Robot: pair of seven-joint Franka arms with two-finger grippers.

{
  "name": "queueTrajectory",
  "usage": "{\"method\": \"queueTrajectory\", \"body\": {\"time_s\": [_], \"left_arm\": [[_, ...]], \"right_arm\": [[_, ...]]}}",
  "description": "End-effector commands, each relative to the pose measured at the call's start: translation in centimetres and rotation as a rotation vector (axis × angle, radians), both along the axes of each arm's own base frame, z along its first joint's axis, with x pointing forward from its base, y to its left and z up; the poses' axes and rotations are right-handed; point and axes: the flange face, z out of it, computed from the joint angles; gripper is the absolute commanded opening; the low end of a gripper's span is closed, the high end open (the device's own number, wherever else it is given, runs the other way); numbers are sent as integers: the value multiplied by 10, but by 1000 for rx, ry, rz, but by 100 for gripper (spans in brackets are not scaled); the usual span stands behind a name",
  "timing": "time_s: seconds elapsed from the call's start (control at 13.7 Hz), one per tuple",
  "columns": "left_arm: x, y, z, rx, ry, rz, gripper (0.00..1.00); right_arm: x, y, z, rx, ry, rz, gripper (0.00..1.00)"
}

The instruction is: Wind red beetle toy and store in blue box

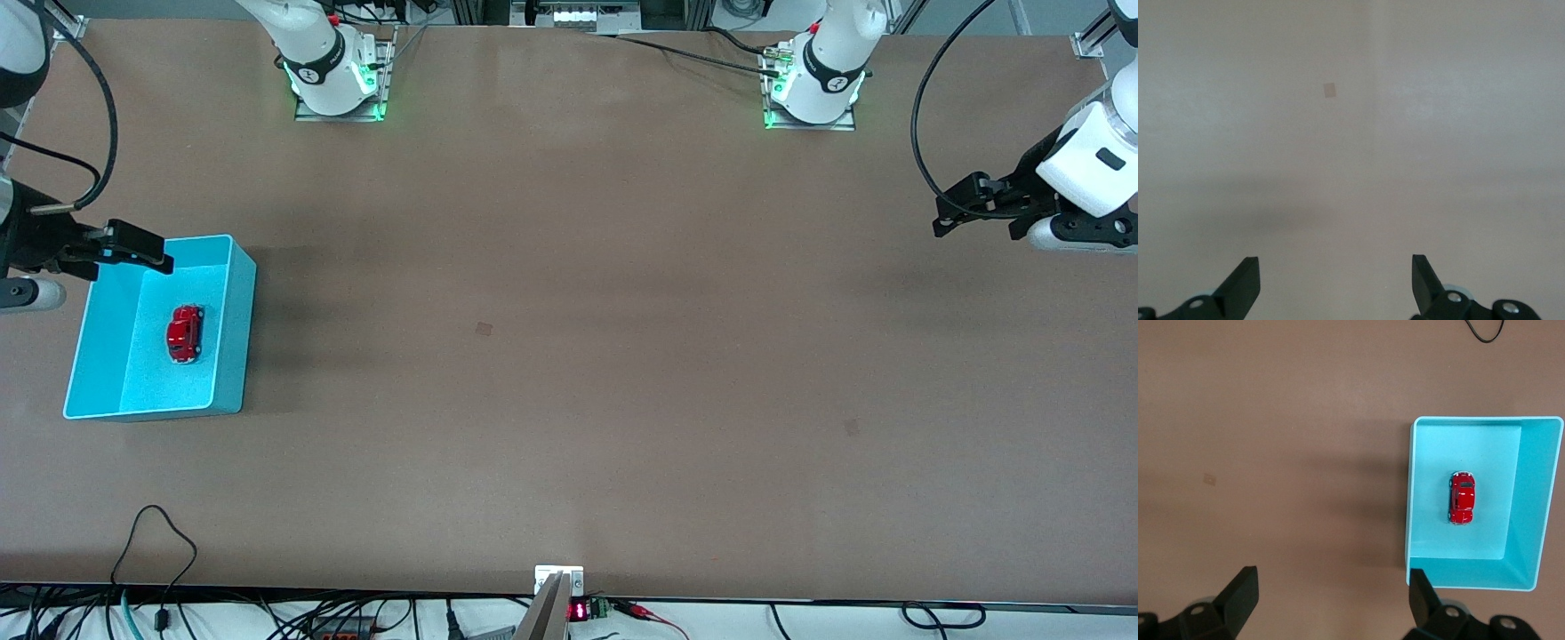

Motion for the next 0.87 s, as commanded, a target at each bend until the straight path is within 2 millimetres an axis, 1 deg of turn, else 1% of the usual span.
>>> {"method": "queueTrajectory", "body": {"time_s": [0.0,0.07,0.15,0.22,0.29,0.51,0.58,0.66,0.8], "left_arm": [[-3,1,3,-2,3,-16,100],[-3,1,3,-2,2,-16,100],[-3,1,3,-2,3,-15,100],[-3,1,3,-2,2,-15,100],[-3,1,3,-2,3,-16,100],[-3,1,3,-2,3,-16,100],[-3,1,3,-2,3,-16,100],[-3,1,3,-2,3,-15,100],[-3,1,3,-2,2,-15,100]], "right_arm": [[-2,-21,4,-18,-7,-36,100],[-7,-37,13,-36,-24,-68,100],[-8,-32,14,-45,-22,-67,100],[-10,-39,13,-55,-13,-96,100],[-15,-42,8,-53,-4,-102,100],[-40,-51,-3,-44,7,-161,100],[-47,-50,-5,-39,15,-151,100],[-50,-47,-5,-34,12,-136,100],[-54,-42,5,-52,-4,-114,100]]}}
